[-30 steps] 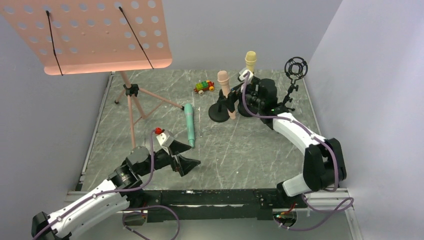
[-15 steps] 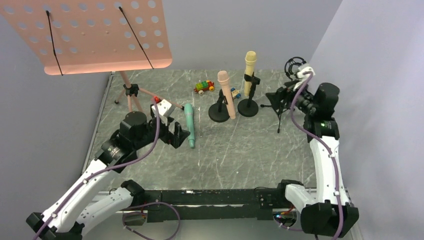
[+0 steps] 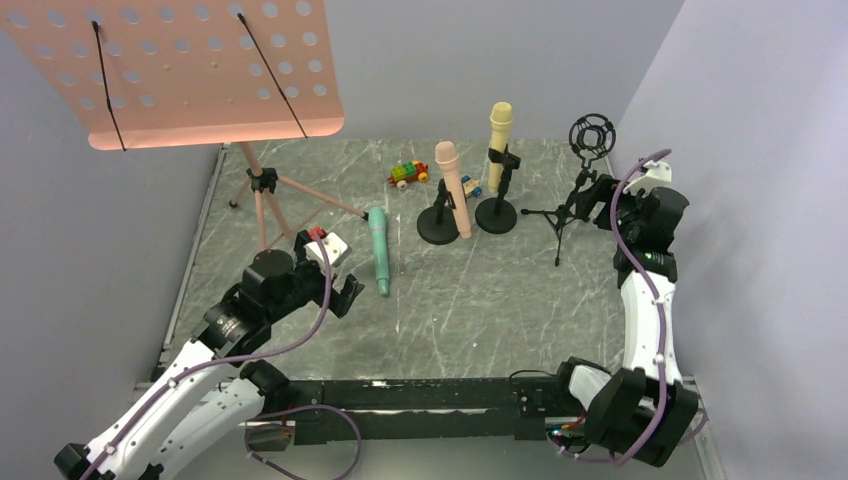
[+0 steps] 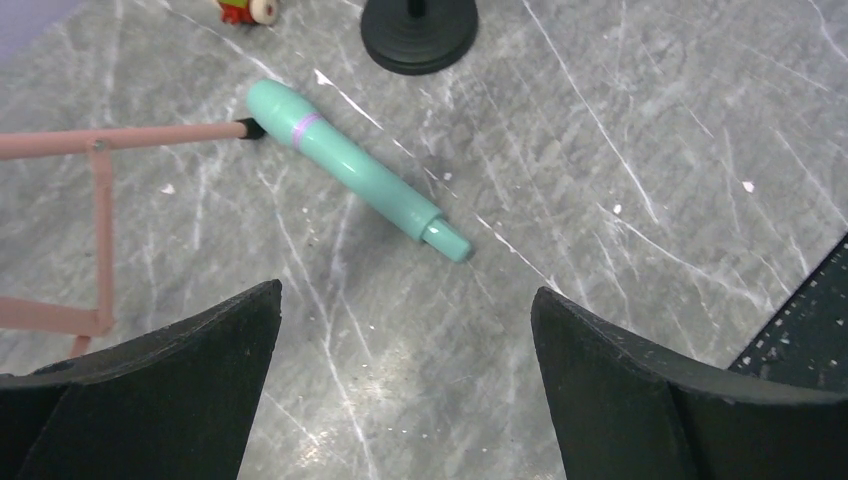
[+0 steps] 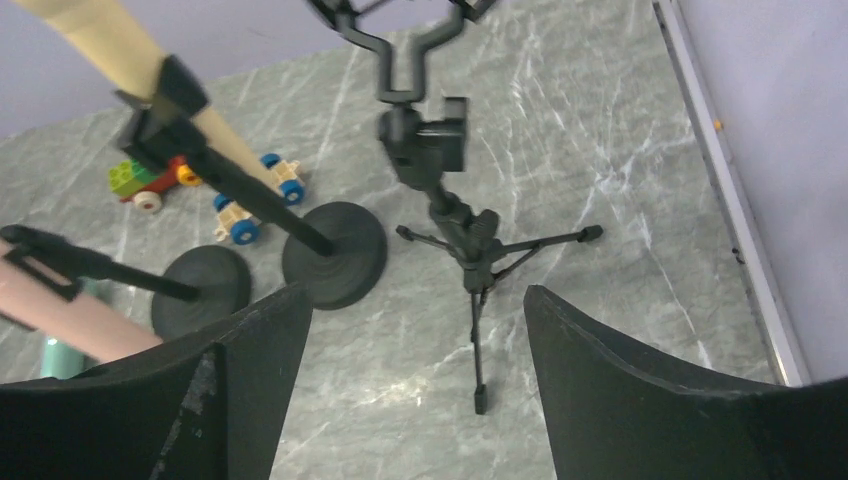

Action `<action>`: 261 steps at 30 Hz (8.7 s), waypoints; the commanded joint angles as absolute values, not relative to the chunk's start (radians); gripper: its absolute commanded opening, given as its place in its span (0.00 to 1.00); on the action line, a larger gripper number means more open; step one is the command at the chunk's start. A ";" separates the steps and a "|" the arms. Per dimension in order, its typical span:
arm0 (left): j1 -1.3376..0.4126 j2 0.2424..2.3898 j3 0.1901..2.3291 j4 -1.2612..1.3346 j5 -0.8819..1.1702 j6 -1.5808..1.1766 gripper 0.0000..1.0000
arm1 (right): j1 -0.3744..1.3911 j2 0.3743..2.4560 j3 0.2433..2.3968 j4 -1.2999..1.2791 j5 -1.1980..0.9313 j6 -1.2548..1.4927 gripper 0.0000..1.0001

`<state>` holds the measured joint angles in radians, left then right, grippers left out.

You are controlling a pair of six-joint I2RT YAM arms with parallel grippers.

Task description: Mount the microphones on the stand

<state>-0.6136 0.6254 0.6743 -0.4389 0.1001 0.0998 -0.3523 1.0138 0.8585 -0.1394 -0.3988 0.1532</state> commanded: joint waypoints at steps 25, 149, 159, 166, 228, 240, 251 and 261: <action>-0.610 0.587 0.674 -0.396 0.022 0.140 0.99 | -0.316 1.326 0.764 0.463 -0.409 0.097 0.67; -0.582 1.542 1.070 -0.412 -0.120 -0.521 0.80 | -0.309 0.902 0.792 -0.597 -0.932 -0.793 1.00; -0.585 1.877 1.300 -0.551 -0.275 -0.515 0.62 | -0.379 0.848 0.788 -0.626 -1.023 -0.812 1.00; -0.585 1.978 1.350 -0.561 -0.253 -0.498 0.48 | -0.406 0.845 0.796 -0.650 -1.056 -0.824 1.00; -0.997 1.155 1.144 -0.281 0.525 0.042 0.00 | 0.327 0.989 1.168 -0.773 -1.300 -0.629 0.95; -0.997 1.205 1.188 -0.331 0.517 0.037 0.00 | 0.333 0.983 1.162 -0.767 -1.311 -0.600 0.76; -0.997 1.205 1.207 -0.342 0.466 0.013 0.13 | 0.334 0.978 1.162 -0.806 -1.337 -0.639 0.21; -0.997 0.908 1.059 -0.198 0.179 -0.085 0.99 | 0.162 0.945 1.322 -0.869 -1.351 -0.589 0.14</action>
